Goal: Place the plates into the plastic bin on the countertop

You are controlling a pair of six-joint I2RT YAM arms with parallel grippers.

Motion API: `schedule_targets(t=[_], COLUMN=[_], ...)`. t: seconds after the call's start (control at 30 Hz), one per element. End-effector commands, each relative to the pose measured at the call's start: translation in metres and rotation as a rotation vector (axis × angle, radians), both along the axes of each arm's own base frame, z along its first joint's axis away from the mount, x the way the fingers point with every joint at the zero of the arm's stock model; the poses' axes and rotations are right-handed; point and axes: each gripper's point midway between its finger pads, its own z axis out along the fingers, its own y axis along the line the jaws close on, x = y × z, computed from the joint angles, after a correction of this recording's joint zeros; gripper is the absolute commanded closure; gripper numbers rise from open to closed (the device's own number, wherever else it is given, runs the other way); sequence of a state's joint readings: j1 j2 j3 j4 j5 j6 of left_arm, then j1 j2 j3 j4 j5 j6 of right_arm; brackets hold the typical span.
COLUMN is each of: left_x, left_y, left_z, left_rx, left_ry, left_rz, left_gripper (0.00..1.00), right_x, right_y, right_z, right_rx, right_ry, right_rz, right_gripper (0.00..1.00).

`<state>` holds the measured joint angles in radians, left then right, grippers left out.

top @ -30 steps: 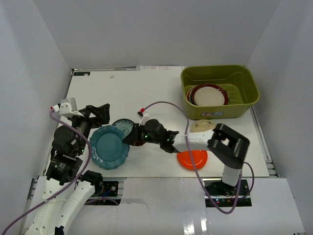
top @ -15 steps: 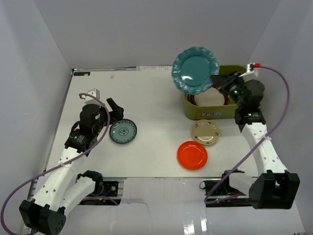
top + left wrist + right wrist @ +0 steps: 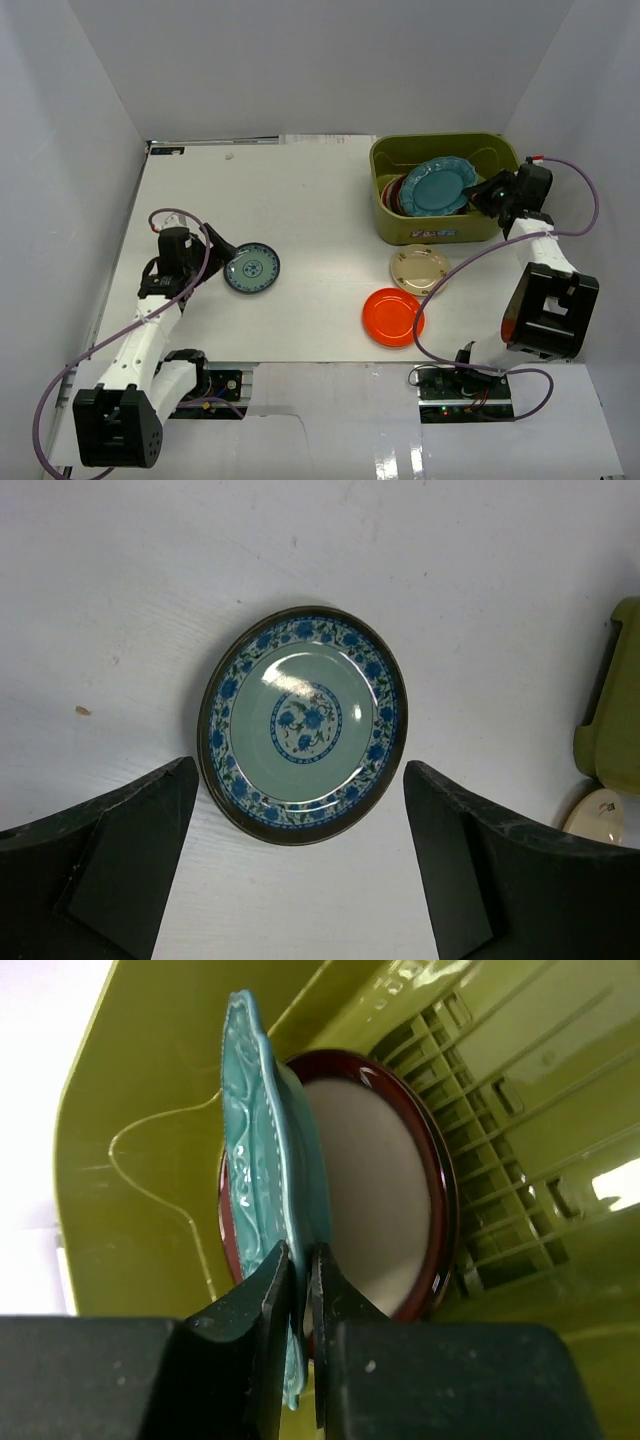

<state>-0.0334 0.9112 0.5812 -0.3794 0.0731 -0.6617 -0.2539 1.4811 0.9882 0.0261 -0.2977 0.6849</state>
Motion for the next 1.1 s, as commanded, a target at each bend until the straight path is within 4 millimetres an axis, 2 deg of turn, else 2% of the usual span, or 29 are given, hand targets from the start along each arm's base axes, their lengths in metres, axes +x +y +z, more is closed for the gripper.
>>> schedule_targets(t=[0.0, 0.07, 0.13, 0.17, 0.23, 0.27, 0.33, 0.4, 0.43, 0.47, 0.53, 0.57, 0.63, 0.67, 0.73, 0.77, 0.8, 0.83, 0.87, 0.9, 0.93, 0.97, 1.0, 1.03, 1.07], left_x=[-0.006, -0.007, -0.008, -0.008, -0.009, -0.009, -0.012, -0.011, -0.013, -0.014, -0.014, -0.015, -0.015, -0.015, -0.013, -0.014, -0.012, -0.011, -0.012, -0.011, -0.011, -0.011, -0.012, -0.011, -0.011], left_y=[-0.007, -0.006, -0.006, -0.006, -0.005, -0.004, -0.001, 0.0, 0.0, -0.001, -0.001, -0.002, -0.001, 0.001, 0.003, 0.003, 0.004, 0.004, 0.005, 0.005, 0.005, 0.006, 0.006, 0.006, 0.005], left_z=[-0.015, -0.026, -0.037, -0.04, -0.048, -0.051, -0.062, -0.068, -0.075, -0.078, -0.084, -0.089, -0.092, -0.093, -0.094, -0.096, -0.094, -0.095, -0.097, -0.098, -0.098, -0.099, -0.101, -0.099, -0.099], left_rx=[-0.06, -0.062, -0.072, -0.078, -0.086, -0.088, -0.085, -0.085, -0.085, -0.089, -0.095, -0.098, -0.101, -0.097, -0.096, -0.099, -0.098, -0.099, -0.101, -0.099, -0.099, -0.1, -0.1, -0.104, -0.11], left_ry=[0.035, 0.061, 0.09, 0.099, 0.113, 0.115, 0.128, 0.13, 0.151, 0.161, 0.17, 0.185, 0.187, 0.188, 0.179, 0.18, 0.168, 0.165, 0.168, 0.167, 0.169, 0.172, 0.173, 0.166, 0.161], left_rz=[-0.004, 0.007, 0.021, 0.027, 0.049, 0.059, 0.09, 0.097, 0.099, 0.096, 0.1, 0.104, 0.116, 0.125, 0.14, 0.146, 0.154, 0.159, 0.163, 0.165, 0.167, 0.173, 0.177, 0.178, 0.176], left_gripper=[0.06, 0.06, 0.07, 0.07, 0.09, 0.11, 0.16, 0.18, 0.21, 0.22, 0.28, 0.3, 0.38, 0.4, 0.44, 0.5, 0.55, 0.58, 0.68, 0.72, 0.75, 0.8, 0.94, 1.0, 1.0], right_x=[0.031, 0.033, 0.034, 0.034, 0.034, 0.032, 0.031, 0.028, 0.027, 0.024, 0.019, 0.015, 0.008, 0.002, -0.008, -0.016, -0.025, -0.03, -0.04, -0.049, -0.055, -0.065, -0.071, -0.085, -0.096], right_y=[-0.006, -0.009, -0.009, -0.01, -0.009, -0.01, -0.013, -0.015, -0.015, -0.017, -0.014, -0.014, -0.009, -0.007, -0.005, -0.001, 0.001, 0.004, 0.006, 0.007, 0.008, 0.009, 0.01, 0.013, 0.014], right_z=[0.075, 0.063, 0.05, 0.041, 0.036, 0.032, 0.031, 0.037, 0.04, 0.05, 0.057, 0.069, 0.078, 0.087, 0.088, 0.096, 0.082, 0.08, 0.086, 0.071, 0.068, 0.072, 0.069, 0.04, 0.043], right_rx=[-0.073, -0.079, -0.085, -0.092, -0.114, -0.123, -0.159, -0.181, -0.19, -0.21, -0.228, -0.246, -0.259, -0.269, -0.274, -0.271, -0.263, -0.258, -0.258, -0.252, -0.253, -0.259, -0.258, -0.237, -0.237], right_ry=[-0.242, -0.212, -0.182, -0.154, -0.136, -0.114, -0.1, -0.101, -0.106, -0.123, -0.129, -0.156, -0.172, -0.196, -0.205, -0.231, -0.208, -0.207, -0.232, -0.209, -0.207, -0.229, -0.23, -0.16, -0.192], right_rz=[0.013, -0.003, -0.003, -0.014, -0.015, -0.019, -0.039, -0.055, -0.06, -0.075, -0.077, -0.082, -0.073, -0.076, -0.069, -0.061, -0.055, -0.051, -0.053, -0.05, -0.049, -0.056, -0.058, -0.055, -0.064], right_gripper=[0.92, 0.9, 0.82, 0.7, 0.55, 0.42, 0.34, 0.2, 0.17, 0.09, 0.02, 0.06, 0.1, 0.1, 0.1, 0.1, 0.1, 0.1, 0.1, 0.1, 0.1, 0.1, 0.09, 0.07, 0.02])
